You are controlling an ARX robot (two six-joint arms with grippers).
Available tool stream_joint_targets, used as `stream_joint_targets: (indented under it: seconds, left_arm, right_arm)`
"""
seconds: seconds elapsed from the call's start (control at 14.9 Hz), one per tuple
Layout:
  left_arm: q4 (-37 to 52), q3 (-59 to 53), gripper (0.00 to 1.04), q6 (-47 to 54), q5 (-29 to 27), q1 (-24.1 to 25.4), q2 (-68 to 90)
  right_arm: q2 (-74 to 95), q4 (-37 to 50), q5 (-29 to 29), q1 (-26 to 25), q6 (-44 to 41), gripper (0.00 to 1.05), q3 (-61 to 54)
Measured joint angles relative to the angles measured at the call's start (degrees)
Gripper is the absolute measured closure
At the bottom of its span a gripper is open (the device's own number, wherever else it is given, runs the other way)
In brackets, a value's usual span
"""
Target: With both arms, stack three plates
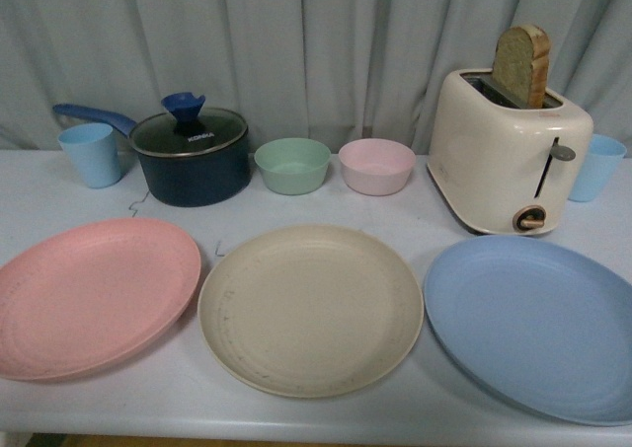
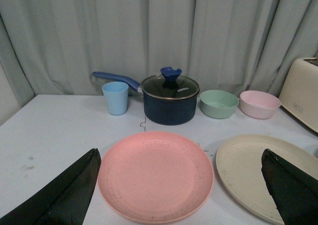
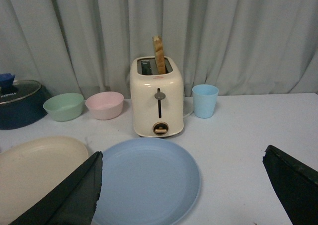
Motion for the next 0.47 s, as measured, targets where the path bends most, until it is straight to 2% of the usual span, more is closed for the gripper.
stream_joint_targets:
  seconds: [0.47]
  left_arm:
    - [0.0, 0.0, 0.07, 0.0, 0.0, 0.0, 0.0]
  right_arm:
    - [0.0, 0.0, 0.0, 0.0, 0.0, 0.06, 0.0]
